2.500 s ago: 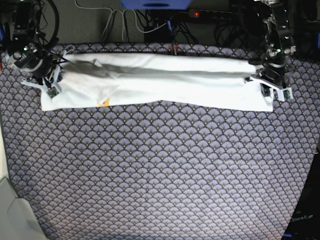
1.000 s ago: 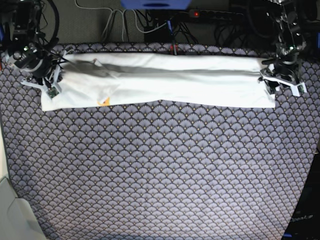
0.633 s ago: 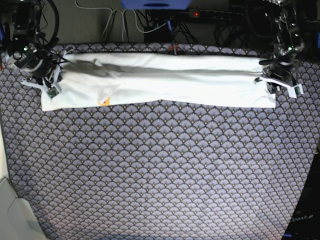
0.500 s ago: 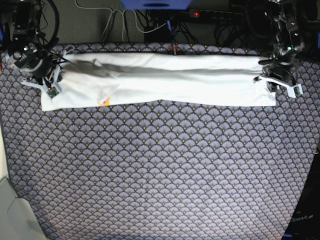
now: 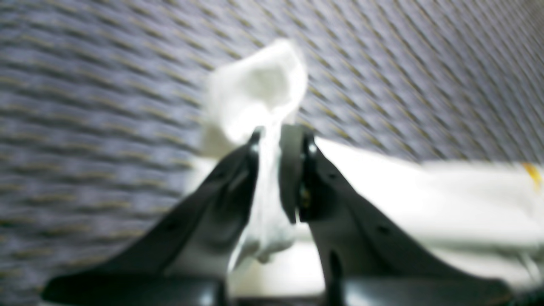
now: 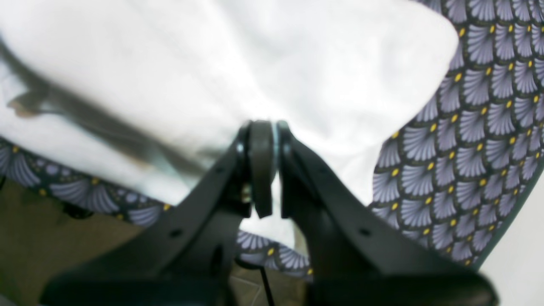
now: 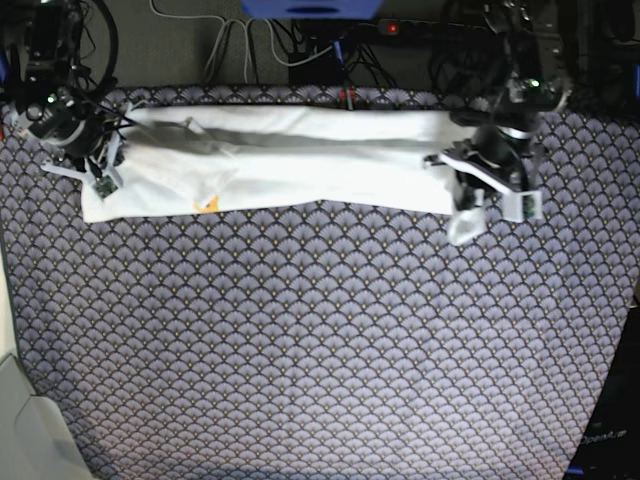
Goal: Fold the T-shirt properly
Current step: 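Open the left gripper and move it off the folded end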
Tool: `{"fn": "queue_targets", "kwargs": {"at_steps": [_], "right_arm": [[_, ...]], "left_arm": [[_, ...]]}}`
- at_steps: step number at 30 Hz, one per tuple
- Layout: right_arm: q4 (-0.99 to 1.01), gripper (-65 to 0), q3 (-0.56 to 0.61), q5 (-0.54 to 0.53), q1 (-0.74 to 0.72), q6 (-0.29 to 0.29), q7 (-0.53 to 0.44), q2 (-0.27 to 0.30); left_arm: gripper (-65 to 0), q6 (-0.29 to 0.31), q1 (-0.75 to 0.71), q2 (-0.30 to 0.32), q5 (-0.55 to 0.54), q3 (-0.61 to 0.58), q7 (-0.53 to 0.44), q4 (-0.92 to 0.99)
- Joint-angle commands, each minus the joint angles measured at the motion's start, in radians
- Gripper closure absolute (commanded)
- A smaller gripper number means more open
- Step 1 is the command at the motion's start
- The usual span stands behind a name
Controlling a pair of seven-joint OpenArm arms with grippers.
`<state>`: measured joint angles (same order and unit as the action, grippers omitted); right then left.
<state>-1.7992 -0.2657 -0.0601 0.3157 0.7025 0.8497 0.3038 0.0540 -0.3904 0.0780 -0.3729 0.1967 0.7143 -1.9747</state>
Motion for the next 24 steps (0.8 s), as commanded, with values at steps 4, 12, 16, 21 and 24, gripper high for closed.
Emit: {"fn": "queue_targets", "kwargs": {"at_steps": [4,12,16,21,24], "right_arm": [[-0.014,0.0,-0.004,-0.005,-0.008,-0.004,-0.007,0.013],[-0.014,0.0,-0.004,-0.005,-0.008,-0.004,-0.005,0.013],[-0.014,0.0,-0.004,-0.005,-0.008,-0.004,-0.005,0.013],[-0.014,0.0,-0.004,-0.005,-0.008,-0.004,-0.005,0.013],[-0.014,0.0,-0.004,-0.005,-0.008,-0.004,-0.005,0.013]], "left_arm": [[-0.4,0.005,0.009,-0.004,-0.008,-0.165,-0.02,-0.018],[-0.4,-0.047,0.084,-0.024,-0.007,-0.4,-0.018,-0.004],[-0.4,-0.145,0.121,-0.014,-0.008,-0.457,-0.02,0.018],[-0.4,-0.159,0.146,-0.019,-0.008,-0.503,-0.02,0.051],[-0.4,-0.159,0.167,-0.024,-0.016,-0.507,-0.02,0.079]]}}
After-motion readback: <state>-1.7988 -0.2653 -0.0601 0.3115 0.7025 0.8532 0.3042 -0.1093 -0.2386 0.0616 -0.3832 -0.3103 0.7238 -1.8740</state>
